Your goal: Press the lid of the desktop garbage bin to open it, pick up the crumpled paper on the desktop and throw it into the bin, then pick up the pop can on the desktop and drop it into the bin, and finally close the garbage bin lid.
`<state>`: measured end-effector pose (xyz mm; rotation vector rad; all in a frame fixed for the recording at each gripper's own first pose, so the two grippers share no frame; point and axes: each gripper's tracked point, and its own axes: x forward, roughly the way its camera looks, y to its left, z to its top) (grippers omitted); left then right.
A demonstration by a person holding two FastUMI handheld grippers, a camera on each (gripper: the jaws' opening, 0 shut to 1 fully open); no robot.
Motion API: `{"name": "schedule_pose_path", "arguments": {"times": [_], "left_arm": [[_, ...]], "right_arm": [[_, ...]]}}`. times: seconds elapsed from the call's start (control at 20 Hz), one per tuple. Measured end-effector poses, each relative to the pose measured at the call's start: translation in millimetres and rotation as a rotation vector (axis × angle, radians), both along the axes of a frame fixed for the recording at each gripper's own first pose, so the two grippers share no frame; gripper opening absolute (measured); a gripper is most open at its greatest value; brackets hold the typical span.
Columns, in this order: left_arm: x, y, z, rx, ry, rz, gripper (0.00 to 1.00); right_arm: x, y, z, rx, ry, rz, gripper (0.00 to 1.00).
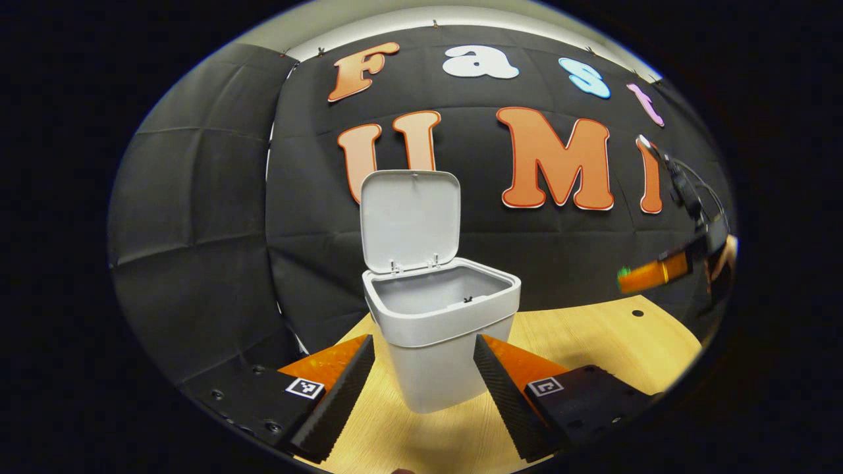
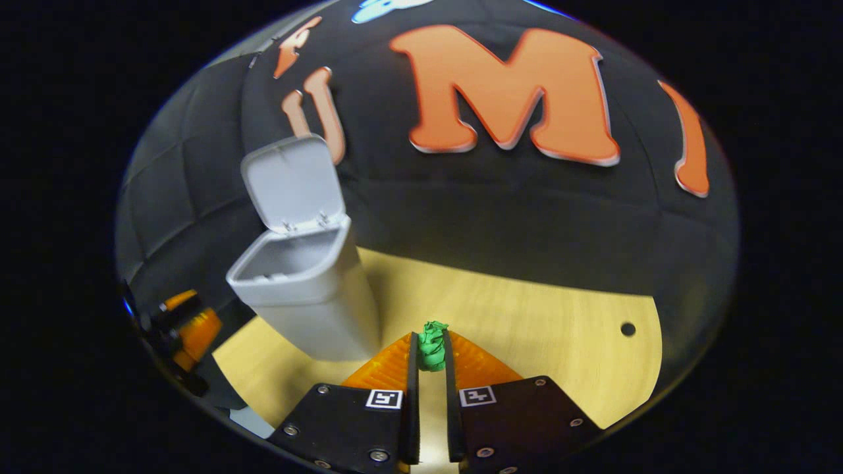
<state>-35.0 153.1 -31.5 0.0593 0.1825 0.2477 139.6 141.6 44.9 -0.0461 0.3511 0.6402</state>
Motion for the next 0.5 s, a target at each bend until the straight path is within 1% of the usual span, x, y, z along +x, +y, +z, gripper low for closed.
{"name": "schedule_pose_path", "arguments": {"times": [0.1, 0.15, 0.2, 0.3, 0.35, 0.5], "left_arm": [[-6.9, 5.7, 3.3, 0.004, -0.009, 0.002, 0.95], [-9.7, 9.6, 5.9, 0.008, -0.014, 0.007, 0.95], [-10.4, 13.9, 6.3, 0.009, -0.018, 0.01, 0.95], [-12.4, 22.7, 8.7, 0.001, -0.023, 0.023, 0.95], [-14.7, 28.5, 10.5, -0.004, -0.027, 0.03, 0.95], [-20.6, 49.5, 10.4, -0.008, -0.028, 0.061, 0.95]], "right_arm": [[-14.4, 24.5, 54.1, 0.024, -0.061, 0.099, 0.17], [-21.7, 31.5, 71.3, 0.013, -0.086, 0.139, 0.17], [-24.0, 62.5, 68.0, -0.01, -0.106, 0.169, 0.17], [-22.5, 94.7, 57.1, -0.074, -0.131, 0.212, 0.17], [-19.4, 106.4, 47.2, -0.105, -0.119, 0.222, 0.17], [-6.0, 139.8, 14.1, -0.155, -0.028, 0.237, 0.17]]}}
